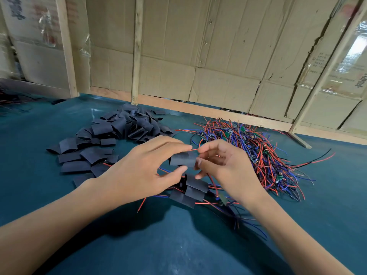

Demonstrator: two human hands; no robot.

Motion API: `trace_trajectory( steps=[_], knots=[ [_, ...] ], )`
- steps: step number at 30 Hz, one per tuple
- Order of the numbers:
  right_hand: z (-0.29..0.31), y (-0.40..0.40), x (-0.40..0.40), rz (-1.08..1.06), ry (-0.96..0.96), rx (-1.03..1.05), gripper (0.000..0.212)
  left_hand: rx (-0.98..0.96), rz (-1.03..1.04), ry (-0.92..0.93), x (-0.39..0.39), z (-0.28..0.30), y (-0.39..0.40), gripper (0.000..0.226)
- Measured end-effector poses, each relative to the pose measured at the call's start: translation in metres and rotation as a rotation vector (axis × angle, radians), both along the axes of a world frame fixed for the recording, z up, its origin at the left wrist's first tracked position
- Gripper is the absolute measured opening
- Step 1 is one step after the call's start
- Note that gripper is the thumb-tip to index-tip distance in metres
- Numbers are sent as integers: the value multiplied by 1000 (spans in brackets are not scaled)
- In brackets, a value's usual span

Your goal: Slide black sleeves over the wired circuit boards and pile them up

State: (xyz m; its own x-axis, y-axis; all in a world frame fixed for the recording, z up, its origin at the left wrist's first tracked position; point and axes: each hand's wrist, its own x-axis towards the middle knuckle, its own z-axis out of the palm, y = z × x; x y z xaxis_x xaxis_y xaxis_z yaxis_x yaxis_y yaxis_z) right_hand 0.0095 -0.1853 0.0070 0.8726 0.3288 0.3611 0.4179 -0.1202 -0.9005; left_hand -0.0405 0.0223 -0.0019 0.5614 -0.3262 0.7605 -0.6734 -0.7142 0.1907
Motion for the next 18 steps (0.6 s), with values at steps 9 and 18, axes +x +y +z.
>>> trace_trajectory(
  steps=[9, 18],
  knots=[
    [18, -37, 13, 40, -158, -625, 13, 56, -14, 59, 6, -7, 5, 41],
    [22, -58, 19, 181, 34, -921, 18, 71, -1, 72, 9, -10, 7, 42]
  ],
)
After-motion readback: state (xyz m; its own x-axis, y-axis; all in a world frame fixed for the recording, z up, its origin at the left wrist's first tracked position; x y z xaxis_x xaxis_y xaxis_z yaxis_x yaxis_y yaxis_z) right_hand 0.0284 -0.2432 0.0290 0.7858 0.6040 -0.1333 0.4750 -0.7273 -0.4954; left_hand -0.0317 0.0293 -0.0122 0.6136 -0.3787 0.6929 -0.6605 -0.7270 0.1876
